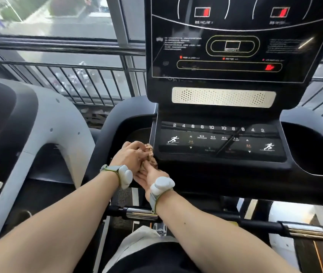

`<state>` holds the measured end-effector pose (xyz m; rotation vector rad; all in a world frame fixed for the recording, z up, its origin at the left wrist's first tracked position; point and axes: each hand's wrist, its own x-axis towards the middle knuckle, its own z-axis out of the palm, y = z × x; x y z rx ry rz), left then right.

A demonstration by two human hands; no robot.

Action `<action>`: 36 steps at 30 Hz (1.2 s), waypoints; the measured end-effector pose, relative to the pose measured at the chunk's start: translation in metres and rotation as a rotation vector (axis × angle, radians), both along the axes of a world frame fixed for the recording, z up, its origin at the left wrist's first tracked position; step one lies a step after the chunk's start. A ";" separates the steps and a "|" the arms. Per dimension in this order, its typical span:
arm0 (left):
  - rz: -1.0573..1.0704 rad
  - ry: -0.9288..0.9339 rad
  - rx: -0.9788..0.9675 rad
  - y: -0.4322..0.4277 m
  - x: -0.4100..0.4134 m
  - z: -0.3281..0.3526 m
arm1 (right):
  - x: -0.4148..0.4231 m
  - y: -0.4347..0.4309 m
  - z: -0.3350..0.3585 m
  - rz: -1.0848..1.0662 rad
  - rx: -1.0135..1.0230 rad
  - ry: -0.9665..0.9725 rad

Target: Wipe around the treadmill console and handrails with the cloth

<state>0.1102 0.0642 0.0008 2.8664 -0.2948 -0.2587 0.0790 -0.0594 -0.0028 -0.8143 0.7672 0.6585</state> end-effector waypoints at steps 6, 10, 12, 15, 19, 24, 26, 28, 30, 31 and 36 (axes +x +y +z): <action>-0.060 -0.001 -0.060 0.013 0.030 -0.010 | 0.015 0.025 -0.012 -0.154 0.032 -0.032; -0.074 -0.010 -0.130 0.015 0.052 -0.013 | 0.027 0.035 -0.011 -0.259 -0.008 -0.018; -0.071 -0.007 -0.144 0.017 0.061 -0.014 | 0.032 0.043 -0.008 -0.291 -0.051 0.000; -0.037 0.009 -0.244 0.016 0.073 -0.013 | 0.040 0.049 -0.006 -0.329 -0.098 0.005; 0.039 -0.023 -0.254 0.011 0.091 -0.007 | 0.049 0.054 -0.003 -0.352 -0.168 -0.013; 0.048 0.113 -0.334 0.017 0.118 -0.017 | 0.067 0.060 -0.004 -0.362 -0.211 -0.079; 0.060 0.150 -0.342 0.018 0.126 -0.023 | 0.073 0.060 0.001 -0.383 -0.150 -0.082; 0.109 0.204 -0.413 0.019 0.132 -0.032 | 0.079 0.056 0.000 -0.391 -0.103 -0.099; 0.168 0.288 -0.544 0.022 0.146 -0.052 | 0.087 0.054 0.001 -0.372 -0.073 -0.107; 0.181 0.327 -0.595 0.021 0.148 -0.050 | 0.090 0.052 0.003 -0.352 -0.064 -0.108; 0.259 0.408 -0.756 0.014 0.144 -0.020 | 0.102 0.036 0.010 -0.197 -0.088 -0.108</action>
